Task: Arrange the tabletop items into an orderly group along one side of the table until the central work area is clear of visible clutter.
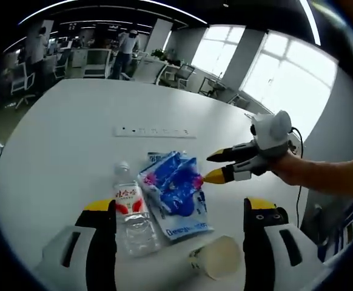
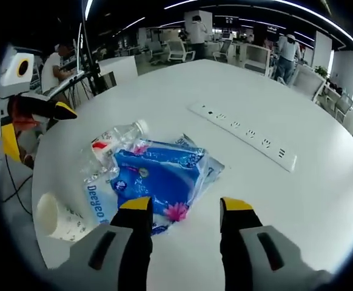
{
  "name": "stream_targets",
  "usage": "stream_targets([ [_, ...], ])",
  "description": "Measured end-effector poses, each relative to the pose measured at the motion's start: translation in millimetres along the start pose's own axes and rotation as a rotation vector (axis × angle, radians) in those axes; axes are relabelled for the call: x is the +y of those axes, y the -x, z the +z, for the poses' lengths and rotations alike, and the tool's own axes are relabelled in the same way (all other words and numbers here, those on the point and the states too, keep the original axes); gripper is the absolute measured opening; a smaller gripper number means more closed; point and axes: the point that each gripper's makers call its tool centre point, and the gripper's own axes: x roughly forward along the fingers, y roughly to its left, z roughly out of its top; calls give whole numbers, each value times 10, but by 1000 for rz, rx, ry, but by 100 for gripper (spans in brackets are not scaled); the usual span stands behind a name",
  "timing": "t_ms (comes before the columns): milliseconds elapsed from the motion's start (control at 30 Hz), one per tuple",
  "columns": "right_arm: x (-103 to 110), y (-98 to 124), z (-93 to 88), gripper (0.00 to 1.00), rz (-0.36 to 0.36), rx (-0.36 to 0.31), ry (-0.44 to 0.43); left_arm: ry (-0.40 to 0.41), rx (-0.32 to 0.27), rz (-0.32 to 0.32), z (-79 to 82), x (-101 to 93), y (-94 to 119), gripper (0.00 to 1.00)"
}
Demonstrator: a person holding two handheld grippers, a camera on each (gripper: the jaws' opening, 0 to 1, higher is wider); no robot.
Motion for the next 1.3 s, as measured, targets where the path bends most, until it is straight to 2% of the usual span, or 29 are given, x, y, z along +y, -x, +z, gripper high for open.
stream_targets([
  [200, -54, -128, -7, 30, -13, 7, -11, 3, 4, 4, -24, 74, -61, 88],
  [333, -90, -191, -37, 17, -26, 14, -24, 7, 6, 11, -47, 122, -93, 87],
  [433, -81, -217, -60, 14, -28, 19, -41, 8, 11, 12, -69, 127, -113, 87],
  [533, -77, -210, -84, 1, -36, 25, -40, 15, 9, 11, -73, 111, -127, 87],
  [1033, -137, -138, -131, 0, -51, -8, -151, -9, 24, 14, -90, 31, -208, 79],
  [1300, -139, 24, -81, 0, -44, -54, -201, -21, 41, 14, -97, -14, -291, 71],
])
